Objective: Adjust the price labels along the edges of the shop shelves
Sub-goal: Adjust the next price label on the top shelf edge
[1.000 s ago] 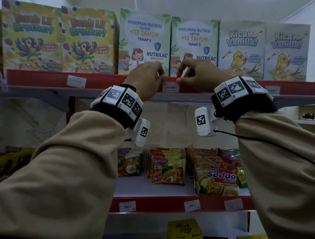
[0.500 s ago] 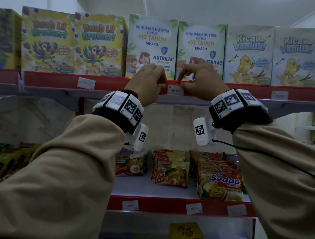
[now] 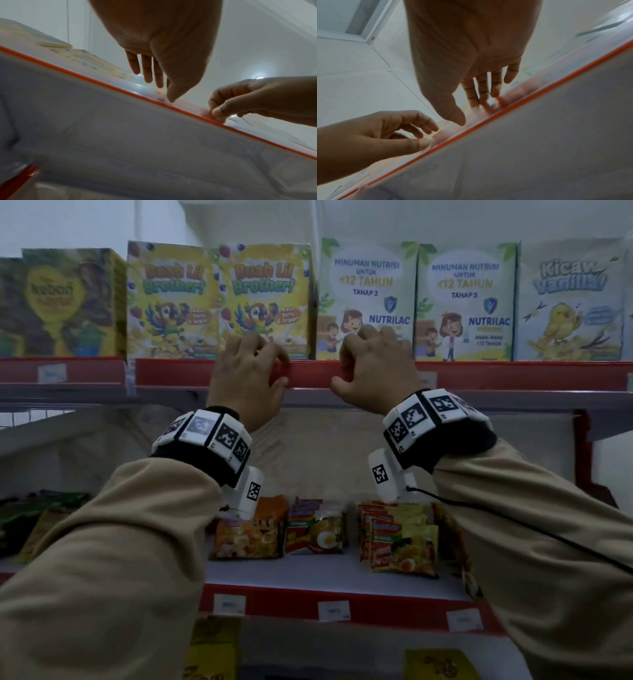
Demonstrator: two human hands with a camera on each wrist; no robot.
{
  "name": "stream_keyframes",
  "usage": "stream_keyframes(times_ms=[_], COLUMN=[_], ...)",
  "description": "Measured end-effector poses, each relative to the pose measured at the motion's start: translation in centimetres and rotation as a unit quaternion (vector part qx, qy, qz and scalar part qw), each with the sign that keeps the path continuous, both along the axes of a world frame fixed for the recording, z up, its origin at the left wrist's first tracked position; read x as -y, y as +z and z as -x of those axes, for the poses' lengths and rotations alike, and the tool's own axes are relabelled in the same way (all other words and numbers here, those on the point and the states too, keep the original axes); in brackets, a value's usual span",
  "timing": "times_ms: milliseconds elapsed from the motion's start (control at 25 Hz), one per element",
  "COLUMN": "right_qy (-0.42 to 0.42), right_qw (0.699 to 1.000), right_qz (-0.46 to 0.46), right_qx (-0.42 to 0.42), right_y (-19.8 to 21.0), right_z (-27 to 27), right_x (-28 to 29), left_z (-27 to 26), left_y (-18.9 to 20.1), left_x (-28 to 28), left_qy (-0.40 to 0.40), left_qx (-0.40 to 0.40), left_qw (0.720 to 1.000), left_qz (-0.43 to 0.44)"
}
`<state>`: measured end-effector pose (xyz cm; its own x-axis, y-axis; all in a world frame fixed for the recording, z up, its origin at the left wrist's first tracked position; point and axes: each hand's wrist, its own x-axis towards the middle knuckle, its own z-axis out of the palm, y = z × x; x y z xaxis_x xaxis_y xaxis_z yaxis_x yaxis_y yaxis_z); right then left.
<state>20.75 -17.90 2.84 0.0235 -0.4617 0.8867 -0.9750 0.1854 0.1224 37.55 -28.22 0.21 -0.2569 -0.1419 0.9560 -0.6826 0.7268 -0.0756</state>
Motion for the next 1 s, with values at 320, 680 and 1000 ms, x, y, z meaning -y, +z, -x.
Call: stream_keyframes(times_ms=[320,680,1000], right_qy=[0.013,0.081,0.054], right_qw=[1.000,0.997,0.998], right_qz=[0.013,-0.016,-0.026], right_qx=[-0.006,-0.004,0.016], right_y=[-0.2,0.2,0.4], right_z=[-8.1,-11.0,-12.7], right_x=[6.4,7.2,7.9], left_z=[-7.8,-8.2,-8.0], left_y=[0.0,0.9,1.2], left_x=[4.8,6.2,6.6], left_qy=[-0.029,-0.027,-0.017], left_qx=[0.035,0.037,0.059], left_qw=[0.999,0.999,0.997], left_qz=[-0.014,-0.023,-0.042])
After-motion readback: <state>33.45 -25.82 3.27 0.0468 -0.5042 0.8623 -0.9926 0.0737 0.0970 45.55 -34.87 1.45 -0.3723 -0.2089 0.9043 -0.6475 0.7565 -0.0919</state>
